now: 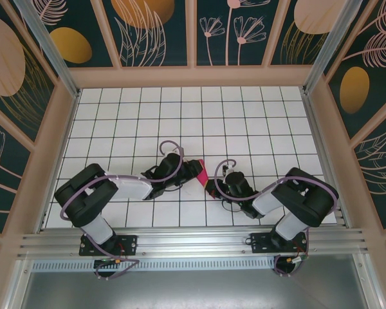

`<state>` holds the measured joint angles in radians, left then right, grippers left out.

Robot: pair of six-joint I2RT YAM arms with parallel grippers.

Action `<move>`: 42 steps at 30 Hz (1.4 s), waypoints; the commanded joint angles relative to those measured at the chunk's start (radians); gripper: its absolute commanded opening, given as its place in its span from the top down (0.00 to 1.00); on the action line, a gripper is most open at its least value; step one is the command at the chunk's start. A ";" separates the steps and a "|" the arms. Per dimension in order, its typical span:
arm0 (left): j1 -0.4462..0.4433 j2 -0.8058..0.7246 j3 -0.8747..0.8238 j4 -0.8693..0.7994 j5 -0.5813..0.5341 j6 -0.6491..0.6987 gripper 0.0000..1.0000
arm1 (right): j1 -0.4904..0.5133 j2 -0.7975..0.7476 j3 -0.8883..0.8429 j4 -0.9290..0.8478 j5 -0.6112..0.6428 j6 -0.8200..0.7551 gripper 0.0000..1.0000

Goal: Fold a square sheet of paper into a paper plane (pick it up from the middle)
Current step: Fold the wing for the fifth time at the center of the table.

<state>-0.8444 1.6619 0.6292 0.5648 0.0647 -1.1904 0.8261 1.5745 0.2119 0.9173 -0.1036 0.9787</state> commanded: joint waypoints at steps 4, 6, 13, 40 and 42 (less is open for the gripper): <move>-0.005 0.045 0.043 0.100 0.057 -0.005 0.53 | -0.007 0.013 0.009 -0.007 -0.007 0.015 1.00; -0.005 0.089 0.053 0.107 0.068 -0.004 0.53 | -0.007 0.012 0.009 -0.006 -0.008 0.013 1.00; -0.005 0.131 0.078 0.107 0.067 0.008 0.52 | -0.009 -0.011 0.022 -0.054 -0.025 -0.001 0.95; -0.005 -0.123 -0.024 0.044 -0.090 0.052 0.50 | -0.042 -0.122 0.031 -0.103 -0.094 0.040 1.00; -0.005 -0.140 -0.044 0.046 -0.105 0.043 0.50 | -0.048 -0.122 0.023 -0.089 -0.106 0.054 1.00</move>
<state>-0.8444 1.5425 0.6224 0.6174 0.0158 -1.1427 0.7891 1.4738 0.2512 0.7689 -0.1825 0.9951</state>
